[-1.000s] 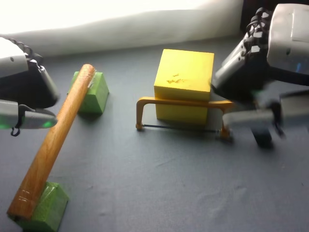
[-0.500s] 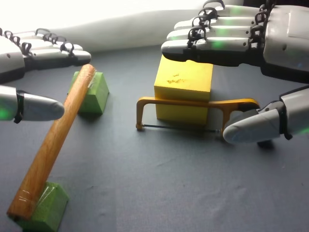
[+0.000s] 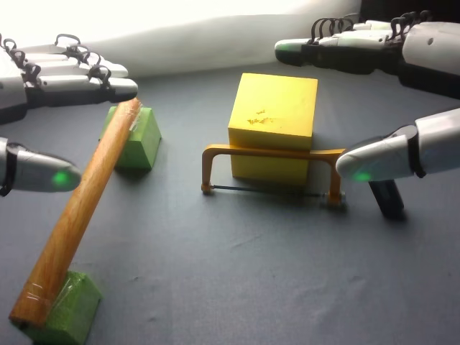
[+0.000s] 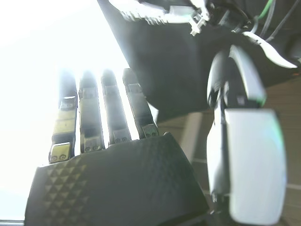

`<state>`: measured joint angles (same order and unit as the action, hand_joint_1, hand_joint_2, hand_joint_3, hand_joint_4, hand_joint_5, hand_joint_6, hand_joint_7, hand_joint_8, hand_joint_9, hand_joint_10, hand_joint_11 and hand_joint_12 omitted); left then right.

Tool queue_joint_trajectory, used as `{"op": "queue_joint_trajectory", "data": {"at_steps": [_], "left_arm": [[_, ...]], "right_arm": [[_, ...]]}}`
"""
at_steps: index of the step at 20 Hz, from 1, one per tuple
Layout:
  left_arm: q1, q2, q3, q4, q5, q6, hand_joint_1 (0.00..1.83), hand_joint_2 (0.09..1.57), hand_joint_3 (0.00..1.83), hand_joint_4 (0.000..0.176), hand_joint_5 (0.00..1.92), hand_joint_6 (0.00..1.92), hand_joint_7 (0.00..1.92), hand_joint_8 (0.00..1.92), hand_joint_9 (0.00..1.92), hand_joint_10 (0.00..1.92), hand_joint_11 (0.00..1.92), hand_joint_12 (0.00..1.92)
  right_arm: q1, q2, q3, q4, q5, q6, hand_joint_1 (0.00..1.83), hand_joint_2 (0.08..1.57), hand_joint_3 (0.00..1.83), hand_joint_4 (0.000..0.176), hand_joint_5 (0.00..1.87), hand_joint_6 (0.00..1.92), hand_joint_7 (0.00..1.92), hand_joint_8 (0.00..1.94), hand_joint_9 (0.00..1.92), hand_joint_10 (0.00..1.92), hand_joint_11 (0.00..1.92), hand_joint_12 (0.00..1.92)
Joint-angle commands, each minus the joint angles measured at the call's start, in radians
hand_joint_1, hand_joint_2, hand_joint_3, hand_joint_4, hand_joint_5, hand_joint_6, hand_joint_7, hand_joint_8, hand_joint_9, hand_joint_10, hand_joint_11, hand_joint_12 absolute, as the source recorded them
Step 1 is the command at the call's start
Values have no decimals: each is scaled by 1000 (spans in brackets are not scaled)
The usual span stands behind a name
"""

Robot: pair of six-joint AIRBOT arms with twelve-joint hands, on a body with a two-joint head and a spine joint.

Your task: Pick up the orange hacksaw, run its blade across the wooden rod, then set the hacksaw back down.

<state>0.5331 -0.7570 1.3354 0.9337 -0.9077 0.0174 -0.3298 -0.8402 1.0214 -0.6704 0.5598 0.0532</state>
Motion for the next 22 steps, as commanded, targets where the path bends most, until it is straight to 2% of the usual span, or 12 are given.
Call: {"op": "queue_joint_trajectory", "data": {"at_steps": [1, 3, 5, 7, 9, 13, 15, 17, 18, 22], "left_arm": [[-5, 20, 3, -61, -58, -3, 66, 1209, 0, 0, 129, 5, 88, 2, 117, 1, 0, 373], [-13, 43, -18, 0, -56, -3, 101, 1217, 2, 0, 152, 9, 110, 7, 118, 1, 0, 366], [-16, 69, -49, 25, -48, -3, 77, 1233, 4, 0, 109, 0, 94, 2, 94, 0, 0, 333], [-31, 98, -76, 31, -58, -3, 121, 1227, 0, 0, 118, 3, 122, 6, 118, 6, 0, 411], [-55, 116, -76, 85, -105, -16, 86, 1240, 5, 0, 110, 1, 109, 7, 99, 4, 0, 345], [-67, 155, -76, 140, -255, -50, 85, 1241, 0, 0, 141, 6, 126, 3, 129, 6, 0, 403], [-68, 175, -84, 169, -289, -59, 101, 1244, 1, 0, 154, 5, 133, 2, 133, 3, 0, 399], [-69, 188, -95, 216, -319, -74, 82, 1245, 1, 0, 139, 2, 119, 1, 126, 2, 0, 356], [-66, 192, -99, 244, -342, -75, 82, 1246, 1, 0, 135, 1, 114, 0, 116, 3, 0, 309], [-2, 207, -106, 343, -376, -74, 149, 1238, 0, 0, 163, 3, 138, 2, 139, 4, 0, 402]], "right_arm": [[2, 9, -2, 83, 66, 19, 631, 1039, 2, 0, 96, 0, 123, 0, 157, 0, 0, 681], [-15, 18, -3, 149, 48, 21, 775, 1044, 0, 0, 88, 2, 112, 2, 151, 4, 0, 706], [-43, 32, -3, 196, 46, 27, 800, 1059, 6, 0, 66, 0, 95, 0, 141, 0, 0, 719], [-76, 51, -4, 246, 59, 40, 850, 1056, 1, 0, 82, 4, 105, 3, 149, 2, 0, 781], [-97, 64, -4, 275, 73, 39, 876, 1115, 16, 0, 71, 3, 83, 3, 125, 2, 0, 734], [-180, 95, -4, 282, 122, 221, 934, 1133, 4, 0, 75, 2, 92, 2, 150, 6, 0, 800], [-220, 102, -4, 303, 142, 282, 953, 1124, 0, 0, 96, 7, 114, 6, 174, 11, 0, 829], [-276, 102, -2, 373, 184, 285, 974, 1096, 0, 0, 115, 7, 133, 8, 197, 13, 0, 882], [-298, 100, 6, 408, 206, 271, 988, 1103, 0, 0, 112, 4, 127, 3, 191, 8, 0, 840], [-371, 99, 64, 410, 285, 330, 994, 1144, 6, 0, 96, 4, 87, 0, 163, 0, 0, 736]]}}
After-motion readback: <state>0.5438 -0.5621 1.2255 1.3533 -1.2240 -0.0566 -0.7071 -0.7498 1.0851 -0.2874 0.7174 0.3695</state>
